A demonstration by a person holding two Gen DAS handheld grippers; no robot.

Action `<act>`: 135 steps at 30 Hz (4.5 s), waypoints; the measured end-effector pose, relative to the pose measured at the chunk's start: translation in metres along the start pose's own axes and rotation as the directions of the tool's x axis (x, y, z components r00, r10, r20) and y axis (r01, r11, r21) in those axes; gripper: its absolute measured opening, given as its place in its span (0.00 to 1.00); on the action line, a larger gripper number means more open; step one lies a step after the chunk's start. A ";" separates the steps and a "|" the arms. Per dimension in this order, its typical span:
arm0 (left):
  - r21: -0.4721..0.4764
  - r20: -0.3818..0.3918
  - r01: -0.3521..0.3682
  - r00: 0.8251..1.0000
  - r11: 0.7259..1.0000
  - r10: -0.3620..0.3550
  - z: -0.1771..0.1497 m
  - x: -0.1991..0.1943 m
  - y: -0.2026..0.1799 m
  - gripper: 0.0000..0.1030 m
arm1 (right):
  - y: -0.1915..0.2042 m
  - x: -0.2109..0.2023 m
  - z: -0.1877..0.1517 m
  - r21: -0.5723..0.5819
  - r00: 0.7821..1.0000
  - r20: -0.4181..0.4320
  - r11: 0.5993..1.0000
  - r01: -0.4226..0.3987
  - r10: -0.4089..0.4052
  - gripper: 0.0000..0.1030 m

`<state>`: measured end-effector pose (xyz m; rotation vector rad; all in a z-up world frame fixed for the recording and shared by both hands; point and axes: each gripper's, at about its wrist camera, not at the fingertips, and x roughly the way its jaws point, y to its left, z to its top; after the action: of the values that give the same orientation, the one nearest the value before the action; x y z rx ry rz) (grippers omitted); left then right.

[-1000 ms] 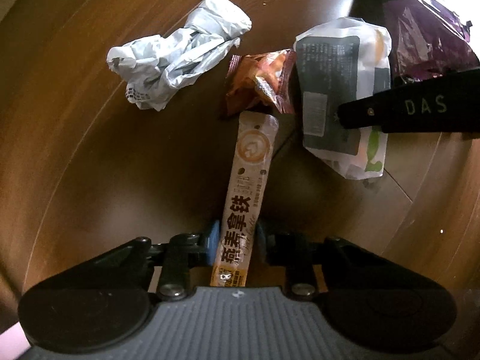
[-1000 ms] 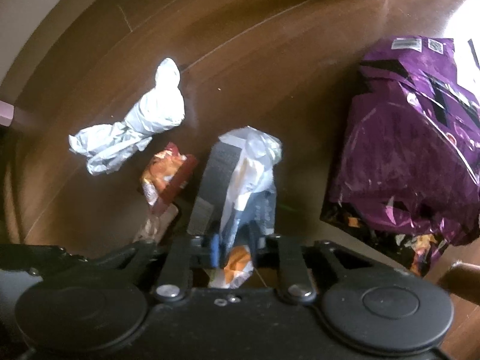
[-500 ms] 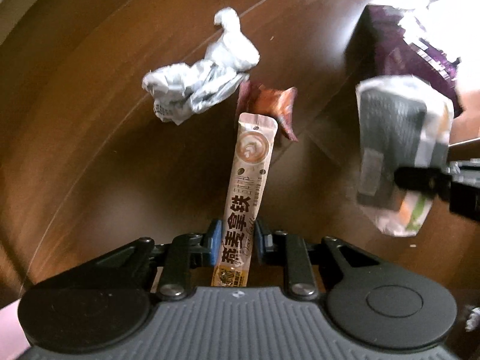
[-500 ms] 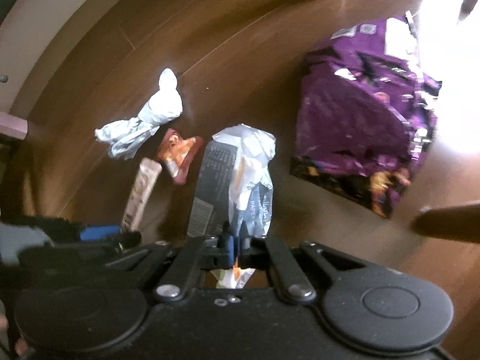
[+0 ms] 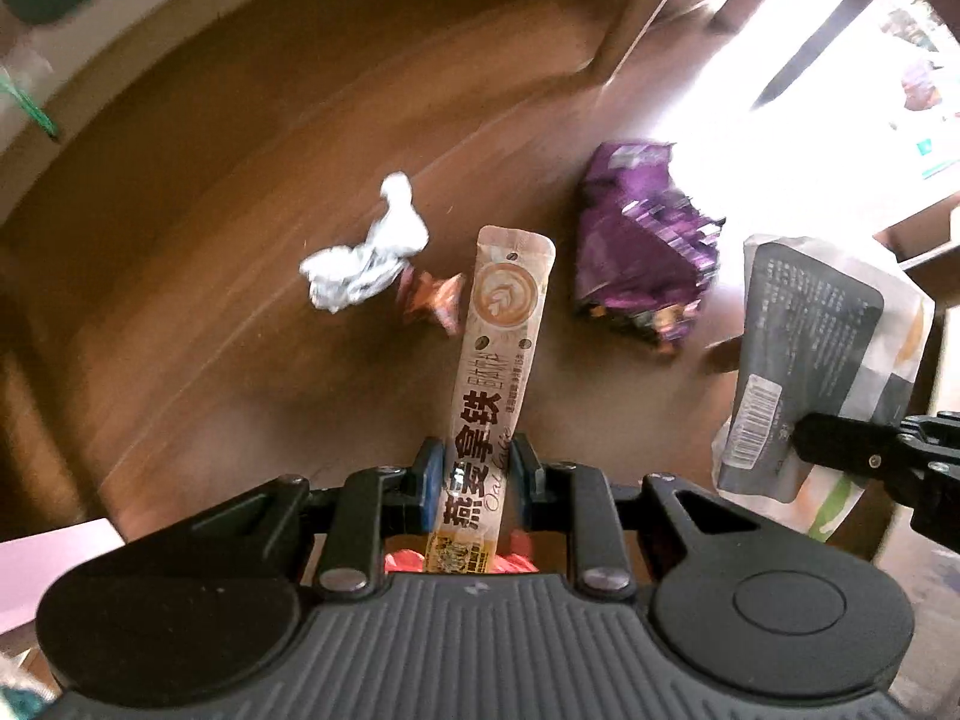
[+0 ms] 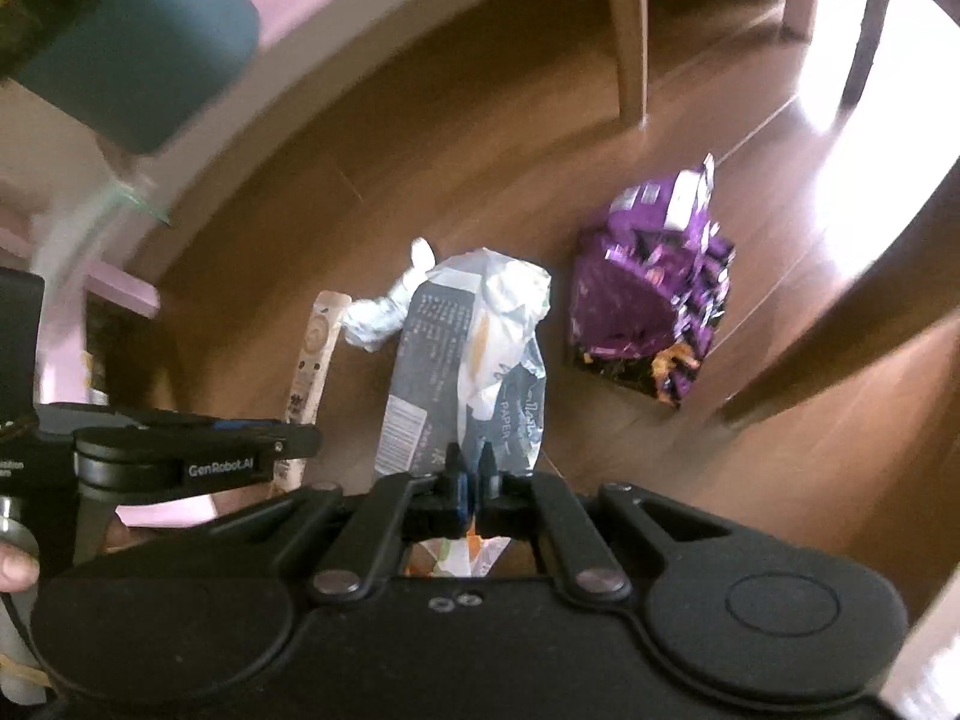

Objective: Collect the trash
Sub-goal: 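Lift the sachet and clear wrapper and carry both to the wastebasket, then open the left tool into the wastebasket while the right tool releases the wrapper, then move both tools down toward the tissue and purple chip bag on the floor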

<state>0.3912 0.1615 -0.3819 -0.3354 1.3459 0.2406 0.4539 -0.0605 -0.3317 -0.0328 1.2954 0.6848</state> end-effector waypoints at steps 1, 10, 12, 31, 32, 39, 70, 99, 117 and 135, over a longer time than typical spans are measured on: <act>0.005 0.016 0.003 1.000 1.000 -0.003 -0.002 -0.014 -0.005 0.22 | 0.000 -0.017 -0.002 0.000 1.000 0.015 1.000 -0.004 0.004 0.02; 0.074 0.196 -0.004 0.981 0.997 -0.011 -0.021 -0.145 -0.064 0.22 | 0.003 -0.155 -0.029 -0.090 0.983 0.181 0.996 -0.008 0.024 0.02; 0.092 0.233 0.000 0.972 0.996 -0.022 -0.027 -0.170 -0.078 0.22 | 0.002 -0.185 -0.035 -0.104 0.975 0.218 0.994 -0.013 0.036 0.02; 0.244 0.470 0.054 0.867 0.968 -0.166 -0.020 -0.357 -0.215 0.22 | -0.029 -0.416 -0.018 -0.168 0.850 0.527 0.982 0.087 0.015 0.02; 0.251 0.482 0.060 0.858 0.966 -0.178 -0.016 -0.368 -0.223 0.22 | -0.030 -0.423 -0.012 -0.167 0.843 0.538 0.981 0.096 0.009 0.02; 0.299 0.582 0.012 0.790 0.954 -0.192 0.017 -0.430 -0.280 0.22 | -0.040 -0.474 0.022 -0.176 0.789 0.612 0.965 0.195 -0.048 0.02; 0.380 0.563 -0.026 0.799 0.924 -0.209 0.199 -0.426 -0.421 0.22 | -0.124 -0.453 0.198 0.012 0.774 0.596 0.966 0.257 -0.214 0.02; 0.353 0.459 -0.114 0.886 0.929 -0.066 0.233 -0.376 -0.414 0.66 | -0.121 -0.422 0.204 -0.058 0.813 0.522 0.941 0.334 -0.256 0.38; 0.366 0.504 -0.092 0.856 0.926 -0.114 0.154 -0.444 -0.383 0.66 | -0.075 -0.476 0.132 -0.075 0.771 0.597 0.942 0.327 -0.220 0.62; 0.404 0.530 -0.099 0.836 0.909 -0.144 0.044 -0.471 -0.317 0.71 | -0.010 -0.473 0.045 -0.137 0.790 0.597 0.952 0.273 -0.141 0.77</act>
<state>0.4463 -0.1053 0.1182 0.0870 0.7825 0.0139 0.4477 -0.2625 0.0981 -0.1331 0.6044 0.5782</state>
